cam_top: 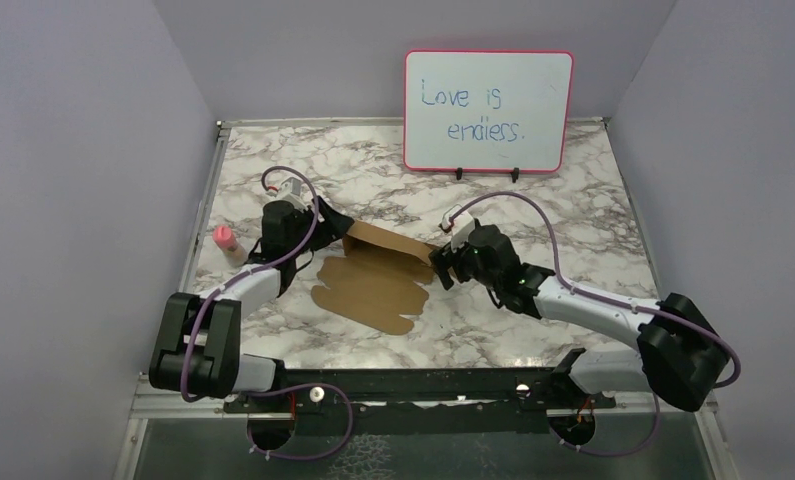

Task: Fold the paper box

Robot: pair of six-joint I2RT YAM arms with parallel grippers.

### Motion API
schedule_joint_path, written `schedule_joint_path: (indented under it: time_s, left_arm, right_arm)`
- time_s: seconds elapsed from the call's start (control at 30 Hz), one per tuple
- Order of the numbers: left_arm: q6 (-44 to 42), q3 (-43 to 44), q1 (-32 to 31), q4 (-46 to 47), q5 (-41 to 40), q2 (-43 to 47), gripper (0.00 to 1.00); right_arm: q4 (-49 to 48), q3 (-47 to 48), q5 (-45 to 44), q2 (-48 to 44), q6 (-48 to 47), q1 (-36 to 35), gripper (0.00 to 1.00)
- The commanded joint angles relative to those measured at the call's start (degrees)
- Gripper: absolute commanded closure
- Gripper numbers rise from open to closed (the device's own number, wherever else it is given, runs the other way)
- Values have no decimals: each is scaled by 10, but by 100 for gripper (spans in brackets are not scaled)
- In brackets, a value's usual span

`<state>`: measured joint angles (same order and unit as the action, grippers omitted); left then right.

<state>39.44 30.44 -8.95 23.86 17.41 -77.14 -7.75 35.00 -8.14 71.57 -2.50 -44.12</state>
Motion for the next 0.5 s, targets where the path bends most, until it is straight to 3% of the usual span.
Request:
schedule_joint_path:
  time_s: [0.0,0.23,0.47]
  left_arm:
    - [-13,16,3,8,18,-10,31]
    - [-15,21,3,11,31,-22,32]
    - [-12,25,3,15,32,-29,33]
  right_arm:
    - [-46,22,17,34,10,7,17]
    - [-77,27,18,59,-2,8,17]
    - [-25,13,31,9,7,8,17]
